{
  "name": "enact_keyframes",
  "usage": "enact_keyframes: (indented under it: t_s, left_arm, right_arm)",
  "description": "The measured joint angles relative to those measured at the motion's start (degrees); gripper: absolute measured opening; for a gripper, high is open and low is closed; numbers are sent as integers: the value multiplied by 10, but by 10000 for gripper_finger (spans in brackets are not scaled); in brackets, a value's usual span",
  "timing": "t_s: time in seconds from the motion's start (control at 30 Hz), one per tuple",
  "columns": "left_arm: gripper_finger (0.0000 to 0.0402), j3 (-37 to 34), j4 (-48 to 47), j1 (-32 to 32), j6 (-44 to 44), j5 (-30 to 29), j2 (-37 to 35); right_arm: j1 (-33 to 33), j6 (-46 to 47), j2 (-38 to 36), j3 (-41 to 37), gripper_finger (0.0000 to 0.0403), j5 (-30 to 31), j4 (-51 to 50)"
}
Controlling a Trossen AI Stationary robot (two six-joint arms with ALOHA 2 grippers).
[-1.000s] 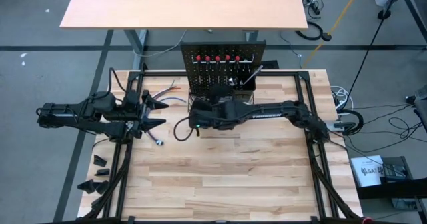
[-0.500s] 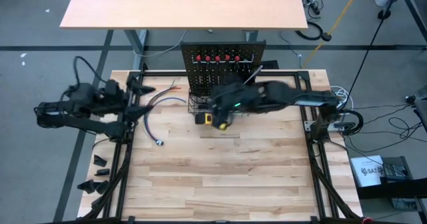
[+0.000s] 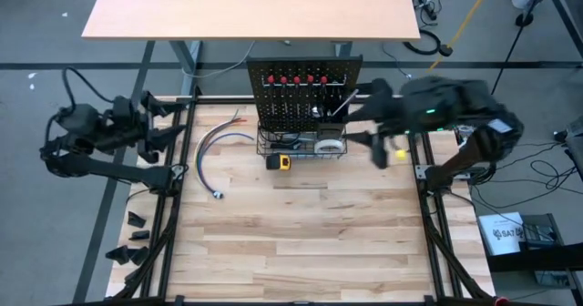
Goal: Hang tools onto peg board
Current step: Return to Home Position
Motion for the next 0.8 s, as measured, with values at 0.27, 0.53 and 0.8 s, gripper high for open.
enact_keyframes:
  t_s: [0.27, 0.53, 0.8]
  left_arm:
    - [327, -1, -5, 0, -5, -57, -37]
    - [327, -41, -3, 0, -35, -71, -34]
    - [327, -95, 26, 0, -49, -72, -36]
  right_arm:
    - [0, -19, -93, -19, 185, -3, -53]
    - [0, 25, -256, -227, 185, -4, 26]
    - [0, 58, -447, -543, 185, -3, 282]
